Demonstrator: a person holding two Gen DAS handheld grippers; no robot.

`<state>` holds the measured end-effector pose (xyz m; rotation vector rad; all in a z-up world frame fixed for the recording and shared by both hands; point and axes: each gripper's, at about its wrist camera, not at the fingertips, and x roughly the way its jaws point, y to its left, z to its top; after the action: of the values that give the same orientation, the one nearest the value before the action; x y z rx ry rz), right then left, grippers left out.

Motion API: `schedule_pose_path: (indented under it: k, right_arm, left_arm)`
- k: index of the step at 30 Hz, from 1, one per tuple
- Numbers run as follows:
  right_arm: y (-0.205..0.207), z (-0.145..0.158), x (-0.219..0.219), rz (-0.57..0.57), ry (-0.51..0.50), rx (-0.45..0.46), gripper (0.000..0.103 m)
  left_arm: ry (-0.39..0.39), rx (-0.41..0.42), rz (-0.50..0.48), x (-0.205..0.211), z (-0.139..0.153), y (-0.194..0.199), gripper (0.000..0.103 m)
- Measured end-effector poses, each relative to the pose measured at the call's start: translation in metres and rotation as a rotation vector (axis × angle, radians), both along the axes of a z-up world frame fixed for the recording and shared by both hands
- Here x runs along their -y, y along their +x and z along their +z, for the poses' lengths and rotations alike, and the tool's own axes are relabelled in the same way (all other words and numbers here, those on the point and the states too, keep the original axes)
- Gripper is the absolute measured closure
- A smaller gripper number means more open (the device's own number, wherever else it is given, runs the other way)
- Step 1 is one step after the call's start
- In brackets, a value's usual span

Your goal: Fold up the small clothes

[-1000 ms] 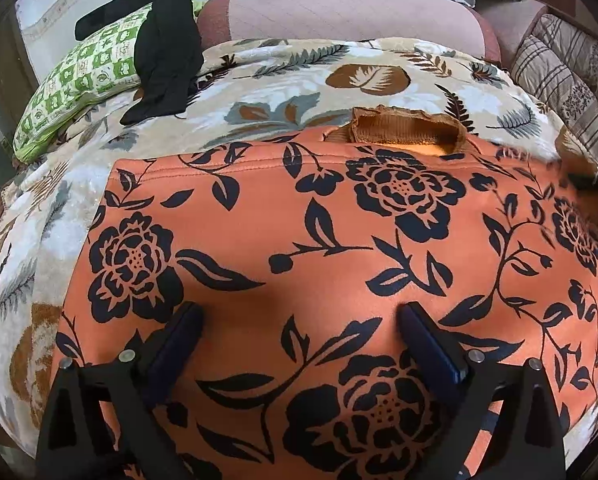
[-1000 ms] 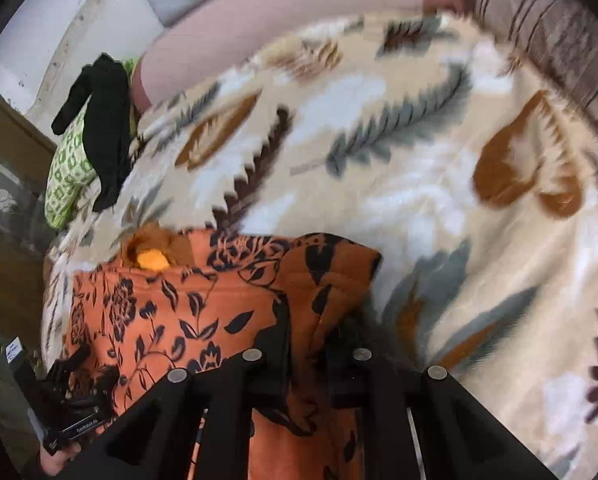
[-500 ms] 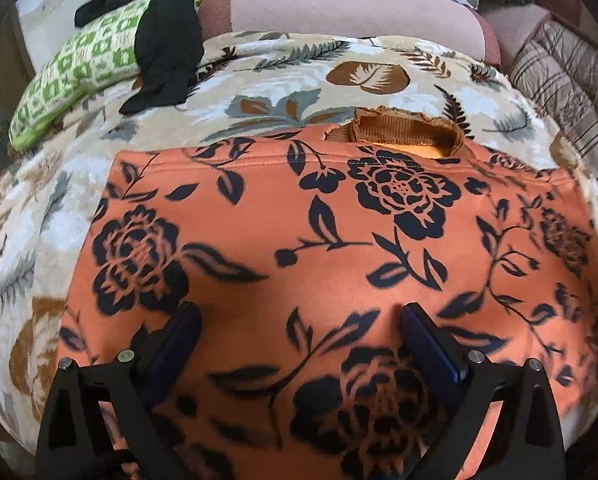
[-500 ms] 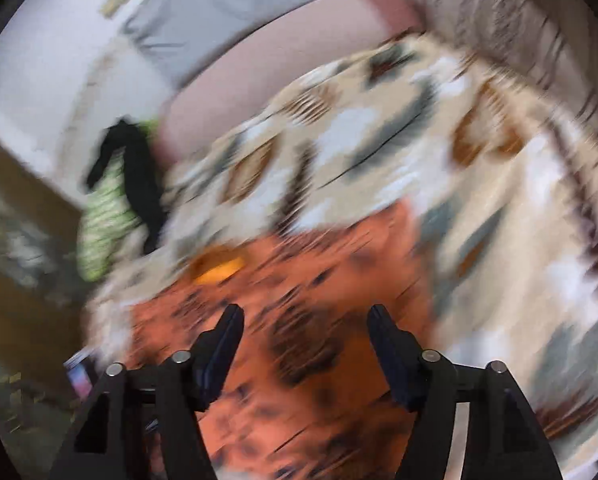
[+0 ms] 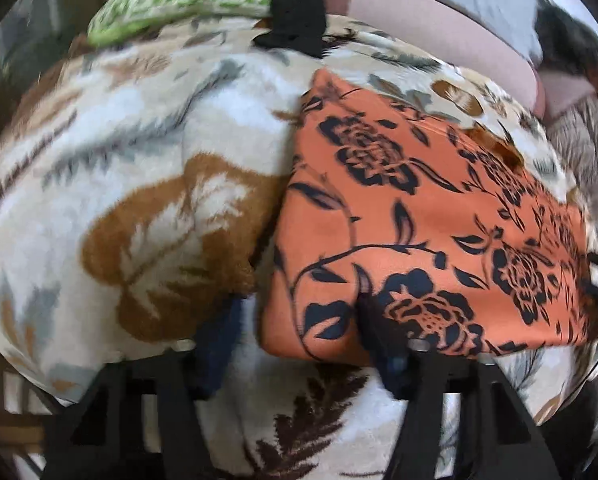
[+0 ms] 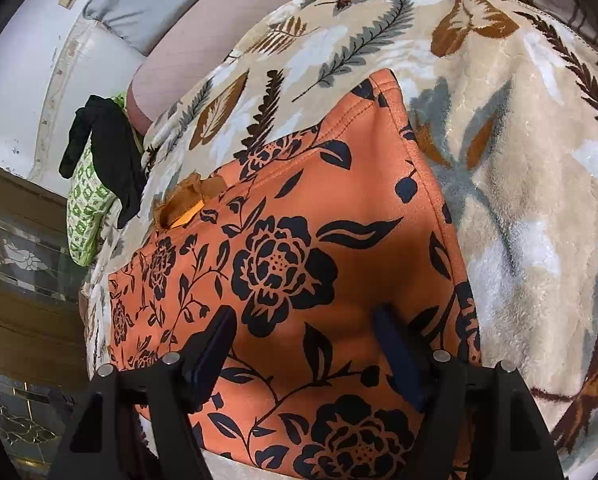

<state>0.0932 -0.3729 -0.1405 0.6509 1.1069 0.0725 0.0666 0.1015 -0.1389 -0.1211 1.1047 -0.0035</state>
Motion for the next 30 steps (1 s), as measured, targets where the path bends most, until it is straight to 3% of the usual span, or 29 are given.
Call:
schedule_pose_path:
  k: [3, 4, 6, 9, 12, 15, 17, 19, 24, 30]
  right_arm:
    - [0.000, 0.004, 0.003, -0.007, 0.017, -0.015, 0.028]
    - [-0.004, 0.010, 0.004, -0.016, 0.019, -0.008, 0.028]
    - [-0.015, 0.025, 0.006, -0.018, 0.029, 0.027, 0.028]
    - [-0.044, 0.043, 0.005, -0.028, 0.066, 0.062, 0.028]
    - [-0.089, 0.032, -0.001, -0.087, 0.198, 0.035, 0.027]
    - [-0.119, -0.002, -0.017, -0.118, 0.302, -0.028, 0.027]
    - [-0.125, -0.023, -0.014, -0.179, 0.301, -0.059, 0.027]
    - [-0.124, -0.029, -0.004, -0.240, 0.338, -0.023, 0.027]
    - [-0.111, -0.015, 0.019, -0.339, 0.299, 0.064, 0.027]
    - [-0.101, -0.009, 0.028, -0.357, 0.307, 0.107, 0.027]
  left_arm:
    - [0.081, 0.070, -0.016, 0.012, 0.027, -0.004, 0.047]
    - [0.086, 0.097, -0.021, 0.014, 0.035, -0.004, 0.047]
    - [0.088, 0.155, -0.044, 0.024, 0.051, -0.001, 0.036]
    - [0.074, 0.203, -0.092, 0.051, 0.060, 0.014, 0.031]
    - [0.063, 0.182, -0.137, 0.079, 0.054, 0.034, 0.031]
    - [0.052, 0.135, -0.165, 0.112, 0.043, 0.052, 0.031]
    - [0.069, 0.116, -0.193, 0.130, 0.040, 0.055, 0.031]
    - [0.096, 0.117, -0.220, 0.145, 0.037, 0.054, 0.031]
    - [0.104, 0.105, -0.208, 0.152, 0.035, 0.051, 0.031]
    - [0.114, 0.103, -0.201, 0.148, 0.034, 0.055, 0.031]
